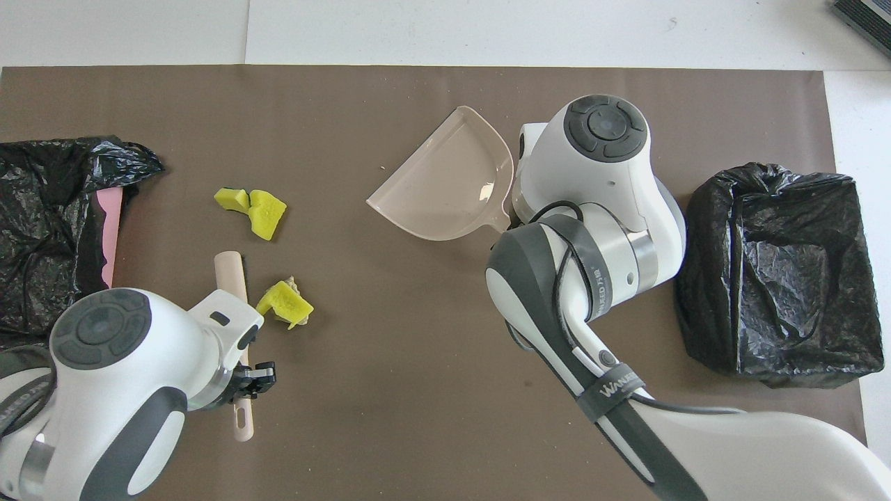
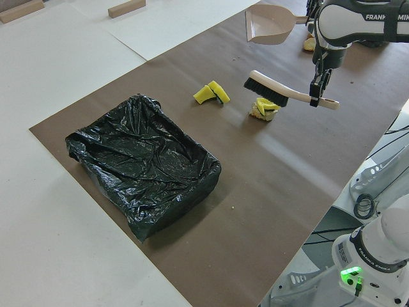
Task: Sweep and dump trash in bin
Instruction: 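Set the dustpan beside the yellow sponges while the left gripper lifts the brush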
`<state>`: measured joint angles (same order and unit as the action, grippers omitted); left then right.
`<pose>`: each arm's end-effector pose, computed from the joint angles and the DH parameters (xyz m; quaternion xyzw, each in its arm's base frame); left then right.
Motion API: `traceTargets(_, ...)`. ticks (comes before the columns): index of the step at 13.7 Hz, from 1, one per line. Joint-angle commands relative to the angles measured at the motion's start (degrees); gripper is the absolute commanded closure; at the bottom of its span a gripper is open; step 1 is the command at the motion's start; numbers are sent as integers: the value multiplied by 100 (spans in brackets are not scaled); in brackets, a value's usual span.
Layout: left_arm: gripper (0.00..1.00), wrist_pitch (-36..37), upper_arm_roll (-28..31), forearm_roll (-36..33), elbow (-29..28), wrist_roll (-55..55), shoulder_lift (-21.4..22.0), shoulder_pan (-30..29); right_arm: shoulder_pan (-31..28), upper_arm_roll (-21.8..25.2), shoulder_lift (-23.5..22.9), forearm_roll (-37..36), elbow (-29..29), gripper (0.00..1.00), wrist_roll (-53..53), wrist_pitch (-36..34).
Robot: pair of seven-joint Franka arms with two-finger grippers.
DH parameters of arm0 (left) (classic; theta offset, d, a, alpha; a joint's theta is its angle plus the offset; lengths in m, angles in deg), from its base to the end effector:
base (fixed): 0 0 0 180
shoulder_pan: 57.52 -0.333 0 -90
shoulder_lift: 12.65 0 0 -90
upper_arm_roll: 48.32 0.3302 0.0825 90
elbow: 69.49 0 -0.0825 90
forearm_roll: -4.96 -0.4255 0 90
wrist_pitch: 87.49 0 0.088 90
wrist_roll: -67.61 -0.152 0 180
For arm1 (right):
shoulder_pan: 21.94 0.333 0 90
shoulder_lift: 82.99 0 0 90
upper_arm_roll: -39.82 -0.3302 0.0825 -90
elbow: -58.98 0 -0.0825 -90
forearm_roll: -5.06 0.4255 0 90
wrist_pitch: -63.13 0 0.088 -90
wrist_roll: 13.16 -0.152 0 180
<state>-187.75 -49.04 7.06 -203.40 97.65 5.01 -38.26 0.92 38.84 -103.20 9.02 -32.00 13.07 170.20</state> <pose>0.4112 -0.1547 0.3882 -0.9858 -0.0931 0.1326 0.0447 0.6328 0.2875 0.3799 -0.9098 -0.4120 0.0352 0.0364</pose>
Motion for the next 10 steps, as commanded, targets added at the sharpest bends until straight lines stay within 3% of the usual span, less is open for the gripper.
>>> traceTargets(1, 100, 156, -96, -70, -188, -42, 185, -640, 34, -51, 438, -149, -630, 100, 1362, -150)
traceTargets(5, 100, -255, -104, -70, -846, -148, 458, -995, 472, -51, 755, -580, -1263, 100, 1790, -151)
traceTargets(10, 100, -1072, -131, 201, -1393, 28, 239, -284, 992, -51, 544, -1072, -1343, 100, 893, 96)
